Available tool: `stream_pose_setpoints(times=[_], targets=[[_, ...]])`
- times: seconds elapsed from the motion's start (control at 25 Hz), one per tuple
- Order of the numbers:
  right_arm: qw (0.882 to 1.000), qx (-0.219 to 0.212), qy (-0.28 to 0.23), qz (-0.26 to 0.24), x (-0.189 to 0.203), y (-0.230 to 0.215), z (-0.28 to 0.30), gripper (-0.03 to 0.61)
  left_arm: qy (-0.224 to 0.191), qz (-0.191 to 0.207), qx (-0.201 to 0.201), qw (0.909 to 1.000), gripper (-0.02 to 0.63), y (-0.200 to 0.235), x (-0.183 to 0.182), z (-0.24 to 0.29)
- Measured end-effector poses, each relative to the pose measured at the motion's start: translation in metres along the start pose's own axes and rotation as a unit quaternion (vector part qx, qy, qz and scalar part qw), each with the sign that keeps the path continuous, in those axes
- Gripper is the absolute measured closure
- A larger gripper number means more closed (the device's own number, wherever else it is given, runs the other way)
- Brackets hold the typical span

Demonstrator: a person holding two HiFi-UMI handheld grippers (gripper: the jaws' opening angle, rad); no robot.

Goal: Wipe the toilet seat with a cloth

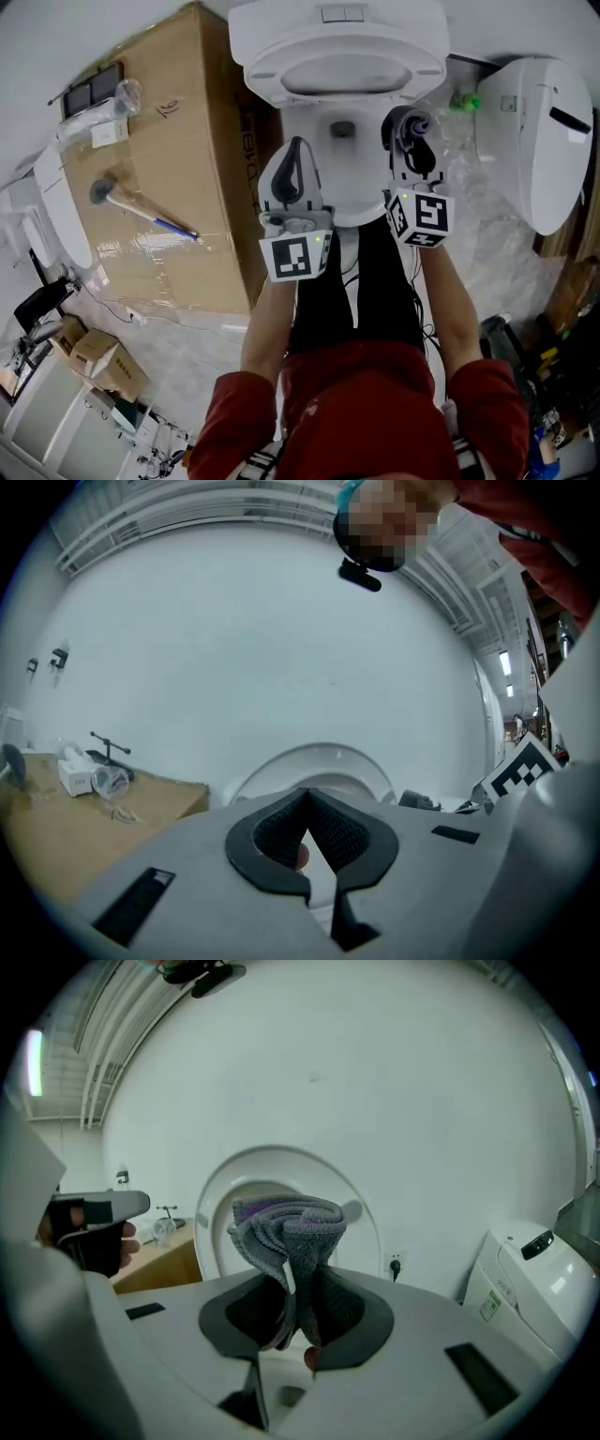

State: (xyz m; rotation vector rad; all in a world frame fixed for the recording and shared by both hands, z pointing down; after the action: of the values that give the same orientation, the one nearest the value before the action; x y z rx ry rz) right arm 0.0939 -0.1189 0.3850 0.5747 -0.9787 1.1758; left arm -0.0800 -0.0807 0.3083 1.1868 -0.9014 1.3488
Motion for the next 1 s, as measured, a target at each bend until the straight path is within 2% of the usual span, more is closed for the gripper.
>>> stream_pose_setpoints(times=[0.16, 0.28, 0.48, 0.8, 1.0], targets=[[0.999, 0.003, -0.034, 0.011, -0.059, 0.005, -0.046, 0.495, -0.02, 0.004, 0.005, 0.9998, 0.603, -0.01, -0.049, -0.015], [0.998, 0.007, -0.057, 0.025, -0.102, 0.012, -0.081, 0.495, -0.02, 0.033, 0.019, 0.9991, 0.603, -0.016, -0.076, -0.03], [0.995, 0.017, -0.098, 0.016, -0.158, 0.018, -0.12, 0.495, -0.043, 0.023, 0.021, 0.9986, 0.603, -0.022, -0.124, -0.044], [0.995, 0.017, -0.099, 0.008, -0.174, 0.025, -0.147, 0.495, -0.024, 0.062, 0.032, 0.9973, 0.601, -0.014, -0.145, -0.045], [0.994, 0.026, -0.106, 0.015, -0.182, 0.017, -0.151, 0.495, 0.024, 0.125, 0.062, 0.99, 0.601, -0.021, -0.141, -0.018]])
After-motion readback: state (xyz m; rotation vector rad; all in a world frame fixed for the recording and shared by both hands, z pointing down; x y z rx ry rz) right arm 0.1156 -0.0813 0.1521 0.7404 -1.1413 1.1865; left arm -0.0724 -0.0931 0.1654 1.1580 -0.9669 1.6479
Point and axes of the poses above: the fingertips, and each gripper's own axes: z forward along the fingers, y to its left, x out of its underside, the point moved 1 cm from there along -z, backward along the fingers, and after that the axes turned 7 degrees about y, right-handed, at the moved point
